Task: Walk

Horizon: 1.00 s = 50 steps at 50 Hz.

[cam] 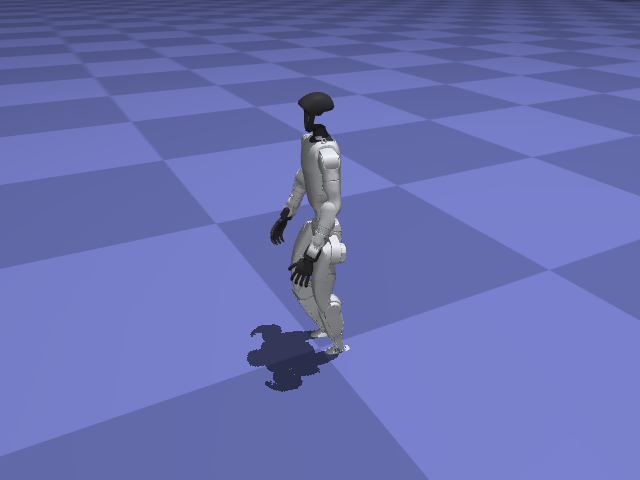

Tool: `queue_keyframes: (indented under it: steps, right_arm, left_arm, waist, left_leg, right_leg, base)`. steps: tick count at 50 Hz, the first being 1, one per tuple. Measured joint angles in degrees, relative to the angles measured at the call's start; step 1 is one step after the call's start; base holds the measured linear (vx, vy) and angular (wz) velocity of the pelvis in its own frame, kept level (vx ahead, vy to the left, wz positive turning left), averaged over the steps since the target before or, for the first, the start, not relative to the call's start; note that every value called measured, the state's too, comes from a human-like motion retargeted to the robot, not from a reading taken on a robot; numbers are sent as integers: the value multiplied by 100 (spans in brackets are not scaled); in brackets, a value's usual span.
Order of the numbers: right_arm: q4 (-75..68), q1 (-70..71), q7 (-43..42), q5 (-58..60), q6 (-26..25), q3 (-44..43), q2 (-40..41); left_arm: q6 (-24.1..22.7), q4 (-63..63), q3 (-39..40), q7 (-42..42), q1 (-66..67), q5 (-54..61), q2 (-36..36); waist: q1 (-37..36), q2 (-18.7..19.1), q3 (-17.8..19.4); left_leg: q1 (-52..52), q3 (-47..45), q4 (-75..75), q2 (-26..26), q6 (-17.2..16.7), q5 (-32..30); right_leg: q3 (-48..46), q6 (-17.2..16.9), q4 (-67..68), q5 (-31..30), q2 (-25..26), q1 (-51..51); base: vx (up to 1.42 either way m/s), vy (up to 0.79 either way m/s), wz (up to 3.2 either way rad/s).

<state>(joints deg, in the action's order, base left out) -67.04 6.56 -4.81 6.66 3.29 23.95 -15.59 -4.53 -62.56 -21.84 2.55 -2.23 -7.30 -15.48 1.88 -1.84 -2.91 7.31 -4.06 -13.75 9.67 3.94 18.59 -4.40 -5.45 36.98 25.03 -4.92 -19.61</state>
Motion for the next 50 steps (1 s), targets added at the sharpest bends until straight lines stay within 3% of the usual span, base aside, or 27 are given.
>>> queue_keyframes:
  steps: [7,15,20,26,36,44,50]
  right_arm:
    - [99,-38,39,-171,81,-46,-109]
    - [154,-93,124,-403,106,-195,-151]
    - [1,-180,216,-541,58,-294,-115]
    - [-322,-182,366,-680,-9,-418,-68]
    - [-568,-144,525,-801,-64,-595,56]
    - [-299,-104,430,-842,-29,-673,74]
    - [80,-159,244,-873,40,-598,49]
  left_arm:
    - [-14,-28,-77,5,-25,-83,-51]
    - [86,-293,-171,-85,-46,-278,-95]
    - [141,-523,-184,-132,-22,-365,-64]
    - [99,-803,-198,-208,-116,-445,-49]
    - [-10,-880,-329,-349,-120,-566,80]
    - [-11,-898,-445,-436,-84,-630,180]
    - [-30,-804,-537,-432,-10,-612,178]
  waist:
    - [207,-225,24]
    - [485,-384,99]
    - [580,-382,108]
    - [524,-265,115]
    - [345,-281,9]
    - [294,-140,-39]
    - [269,205,-122]
  left_leg:
    - [-76,82,194,351,77,-16]
    - [-382,268,594,590,98,-103]
    - [-576,433,802,592,50,-136]
    - [-873,625,1101,401,8,-138]
    - [-1069,854,732,282,87,331]
    - [-1175,1027,-362,65,-8,831]
    - [-835,1264,-2009,-287,-544,482]
  right_leg:
    - [172,-122,1542,-15,-385,-747]
    - [262,89,3173,2,-681,-1820]
    - [234,93,2850,-54,-536,-2280]
    - [121,-87,1491,-436,-121,-2492]
    - [133,-307,-74,-1033,193,-2527]
    - [18,-42,433,-1028,366,-2272]
    - [-112,367,494,-605,851,-1818]
  base:
    - [3,7,18]
    - [7,5,16]
    - [13,0,19]
    - [16,-2,14]
    - [22,-5,9]
    - [38,-8,7]
    - [46,-10,-5]
